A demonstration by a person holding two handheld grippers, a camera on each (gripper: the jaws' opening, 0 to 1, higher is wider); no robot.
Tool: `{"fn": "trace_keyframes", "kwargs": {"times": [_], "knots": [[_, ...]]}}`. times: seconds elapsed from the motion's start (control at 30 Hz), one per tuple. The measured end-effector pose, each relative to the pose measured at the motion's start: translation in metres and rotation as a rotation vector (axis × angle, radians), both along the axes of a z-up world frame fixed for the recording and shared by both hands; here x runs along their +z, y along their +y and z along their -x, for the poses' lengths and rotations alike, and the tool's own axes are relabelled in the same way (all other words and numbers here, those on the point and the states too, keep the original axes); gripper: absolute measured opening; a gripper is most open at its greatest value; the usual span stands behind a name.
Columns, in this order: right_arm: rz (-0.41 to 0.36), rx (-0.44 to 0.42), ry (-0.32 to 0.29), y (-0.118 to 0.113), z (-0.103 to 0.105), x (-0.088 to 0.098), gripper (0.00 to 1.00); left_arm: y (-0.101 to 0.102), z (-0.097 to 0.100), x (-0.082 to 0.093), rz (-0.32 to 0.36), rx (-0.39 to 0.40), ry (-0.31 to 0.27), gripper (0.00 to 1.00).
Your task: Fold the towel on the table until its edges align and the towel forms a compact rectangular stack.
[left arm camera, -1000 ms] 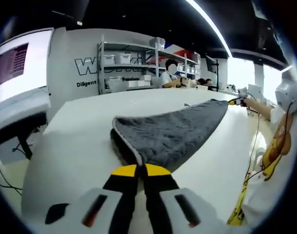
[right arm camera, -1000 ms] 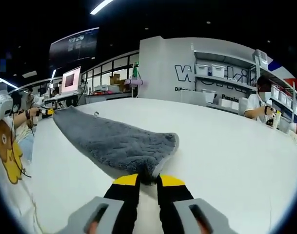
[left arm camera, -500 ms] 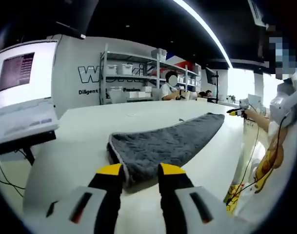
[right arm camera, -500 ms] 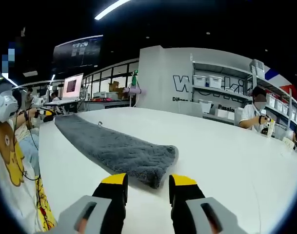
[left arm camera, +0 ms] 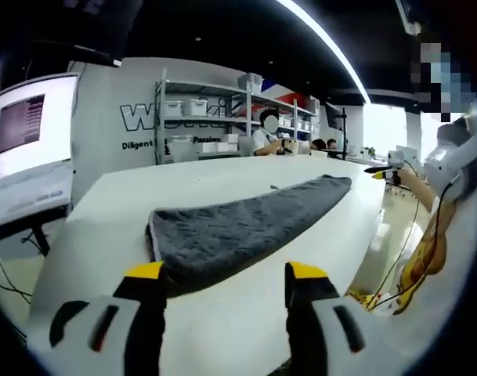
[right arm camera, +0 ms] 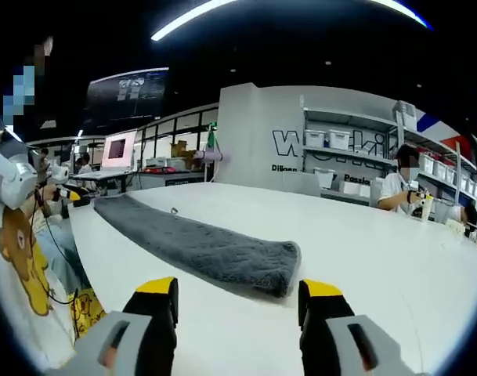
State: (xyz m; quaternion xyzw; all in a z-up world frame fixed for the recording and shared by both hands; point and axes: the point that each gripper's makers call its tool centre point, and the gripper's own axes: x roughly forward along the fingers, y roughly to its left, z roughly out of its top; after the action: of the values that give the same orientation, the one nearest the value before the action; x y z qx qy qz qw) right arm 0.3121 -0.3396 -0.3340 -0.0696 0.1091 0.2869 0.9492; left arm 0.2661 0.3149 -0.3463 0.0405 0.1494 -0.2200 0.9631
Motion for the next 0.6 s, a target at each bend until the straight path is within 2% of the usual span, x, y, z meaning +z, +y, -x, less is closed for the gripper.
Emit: {"fn": "trace_keyframes", "kwargs": {"times": [0.07, 0.23, 0.33, 0.43, 0.6], "knots": [[0.003, -0.010, -0.002, -0.001, 0.005, 0.000, 0.68, -0.001, 0.005, -0.003, -0.006, 0.009, 0.011, 0.73], [-0.033, -0.053, -0.011, -0.004, 0.014, -0.001, 0.82, 0.001, 0.011, -0.013, -0.034, 0.057, 0.031, 0.89], [-0.034, -0.063, -0.017, -0.003, 0.017, -0.002, 0.90, 0.002, 0.013, -0.019, -0.038, 0.087, 0.060, 0.94], [-0.029, -0.071, -0.005, -0.002, 0.017, -0.006, 0.95, 0.005, 0.010, -0.015, -0.024, 0.131, 0.035, 0.99], [-0.048, -0.076, 0.010, -0.003, 0.014, -0.010, 0.99, -0.004, 0.008, -0.017, -0.003, 0.143, 0.040, 0.99]]}}
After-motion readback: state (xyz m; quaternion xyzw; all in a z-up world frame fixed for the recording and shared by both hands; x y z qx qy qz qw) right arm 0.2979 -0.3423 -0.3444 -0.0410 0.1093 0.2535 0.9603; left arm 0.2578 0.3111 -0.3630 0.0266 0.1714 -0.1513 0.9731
